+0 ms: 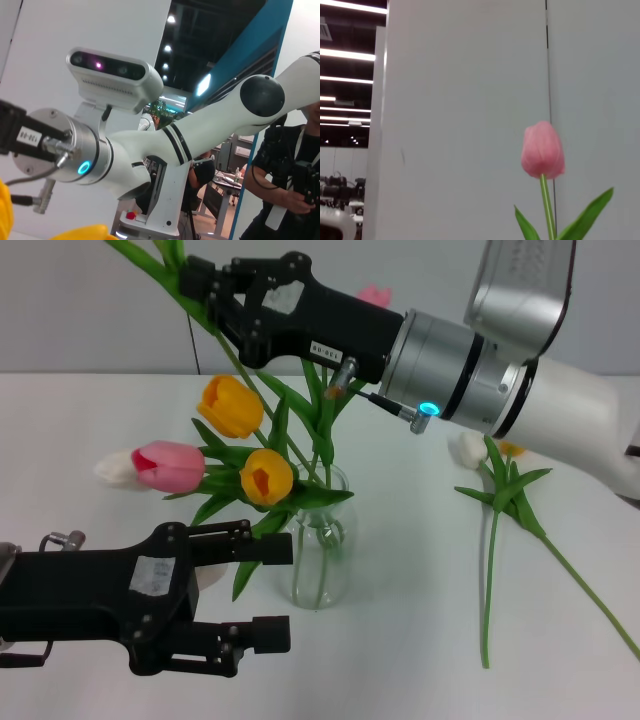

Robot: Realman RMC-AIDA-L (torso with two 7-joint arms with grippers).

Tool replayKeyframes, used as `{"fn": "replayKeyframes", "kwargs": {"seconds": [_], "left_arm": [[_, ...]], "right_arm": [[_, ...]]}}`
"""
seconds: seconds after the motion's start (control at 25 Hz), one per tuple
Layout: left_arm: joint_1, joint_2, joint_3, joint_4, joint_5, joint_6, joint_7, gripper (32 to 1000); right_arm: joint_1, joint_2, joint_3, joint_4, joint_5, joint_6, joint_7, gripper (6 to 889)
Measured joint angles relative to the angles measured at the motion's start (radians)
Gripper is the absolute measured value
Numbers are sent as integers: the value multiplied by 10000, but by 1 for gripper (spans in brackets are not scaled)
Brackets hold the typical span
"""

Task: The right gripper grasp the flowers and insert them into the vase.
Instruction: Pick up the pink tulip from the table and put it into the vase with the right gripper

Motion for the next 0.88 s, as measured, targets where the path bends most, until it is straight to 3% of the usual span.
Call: {"fn": "replayKeyframes", "kwargs": {"seconds": [0.52,0.88], "left_arm": [[-5,-3,0,0,0,1,0,838],[19,47,1,-225,-1,0,112,838]], "right_arm": [[-270,0,14,65,-372,261,-271,20],[-904,-1,1,26,-574,-36,-1146,20]]}}
